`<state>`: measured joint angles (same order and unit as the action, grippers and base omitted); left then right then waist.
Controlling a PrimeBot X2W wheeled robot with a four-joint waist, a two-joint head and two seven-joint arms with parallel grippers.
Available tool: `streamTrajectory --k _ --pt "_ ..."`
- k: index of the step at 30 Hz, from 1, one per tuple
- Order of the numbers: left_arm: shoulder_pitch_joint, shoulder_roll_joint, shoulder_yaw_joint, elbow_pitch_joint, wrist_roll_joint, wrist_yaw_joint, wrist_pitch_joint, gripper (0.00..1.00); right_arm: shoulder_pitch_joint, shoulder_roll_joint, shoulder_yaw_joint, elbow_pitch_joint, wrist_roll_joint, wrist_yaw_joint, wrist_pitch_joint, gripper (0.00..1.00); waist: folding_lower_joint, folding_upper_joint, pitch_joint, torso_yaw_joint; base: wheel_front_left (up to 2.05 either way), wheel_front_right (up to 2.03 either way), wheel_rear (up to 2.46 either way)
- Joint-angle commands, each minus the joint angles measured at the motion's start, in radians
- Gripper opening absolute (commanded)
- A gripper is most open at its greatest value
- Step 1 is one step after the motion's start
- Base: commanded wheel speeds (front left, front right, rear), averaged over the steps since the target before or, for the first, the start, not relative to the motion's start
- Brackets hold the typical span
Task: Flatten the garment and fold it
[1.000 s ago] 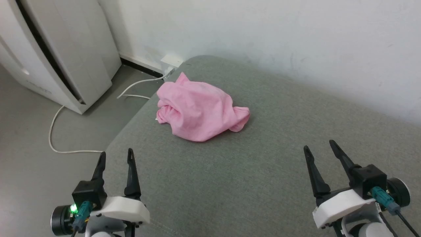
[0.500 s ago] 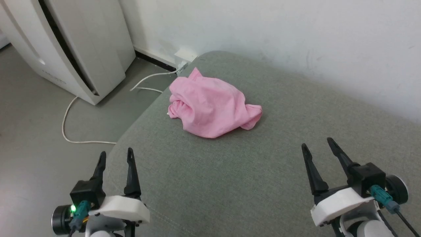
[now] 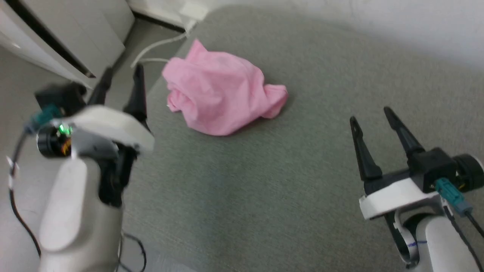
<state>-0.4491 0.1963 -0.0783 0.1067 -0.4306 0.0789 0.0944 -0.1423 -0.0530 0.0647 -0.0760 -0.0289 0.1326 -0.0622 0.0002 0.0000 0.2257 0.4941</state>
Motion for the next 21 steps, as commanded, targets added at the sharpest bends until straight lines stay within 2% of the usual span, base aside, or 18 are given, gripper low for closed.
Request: streamTrajectory --k 1,5,9,14,18,19,20,21 --pt "-0.06 0.005 0.008 0.021 -0.037 -0.008 0.038 1.0 -0.031 -0.006 0.003 -0.01 -0.007 -0.002 -0.003 1.0 -0.0002 0.0 0.194 -0.12 0.0 0.0 0.0" --pt "-0.182 0.045 0.029 0.09 -0.109 -0.002 0.217 1.0 -0.077 -0.007 0.026 -0.015 0.006 -0.002 -0.02 1.0 -0.0002 0.0 0.285 -0.206 0.0 0.0 0.0" --pt "-0.261 0.084 0.064 0.17 -0.155 0.041 0.366 1.0 -0.107 -0.008 0.037 0.004 0.02 -0.002 -0.04 1.0 -0.0002 0.0 0.336 -0.278 0.0 0.0 0.0" --pt "-0.259 0.124 0.099 0.254 -0.19 0.123 0.538 1.0 -0.125 -0.004 0.048 0.035 0.046 -0.002 -0.074 1.0 -0.0002 0.0 0.36 -0.352 0.0 0.0 0.0" --pt "-0.209 0.139 0.11 0.267 -0.226 0.151 0.655 1.0 -0.126 -0.001 0.052 0.067 0.058 -0.002 -0.099 1.0 -0.0002 0.0 0.352 -0.385 0.0 0.0 0.0" --pt "-0.209 0.139 0.11 0.267 -0.226 0.151 0.655 1.0 -0.126 -0.001 0.052 0.067 0.058 -0.002 -0.099 1.0 -0.0002 0.0 0.352 -0.385 0.0 0.0 0.0" --pt "-0.193 0.141 0.112 0.265 -0.237 0.154 0.681 0.88 -0.125 0.0 0.05 0.076 0.06 -0.002 -0.104 1.0 -0.0002 0.0 0.344 -0.389 0.0 0.0 0.0" --pt "-0.177 0.144 0.112 0.263 -0.247 0.154 0.708 0.34 -0.124 0.0 0.049 0.084 0.062 -0.002 -0.109 1.0 -0.0002 0.0 0.333 -0.392 0.0 0.0 0.0"
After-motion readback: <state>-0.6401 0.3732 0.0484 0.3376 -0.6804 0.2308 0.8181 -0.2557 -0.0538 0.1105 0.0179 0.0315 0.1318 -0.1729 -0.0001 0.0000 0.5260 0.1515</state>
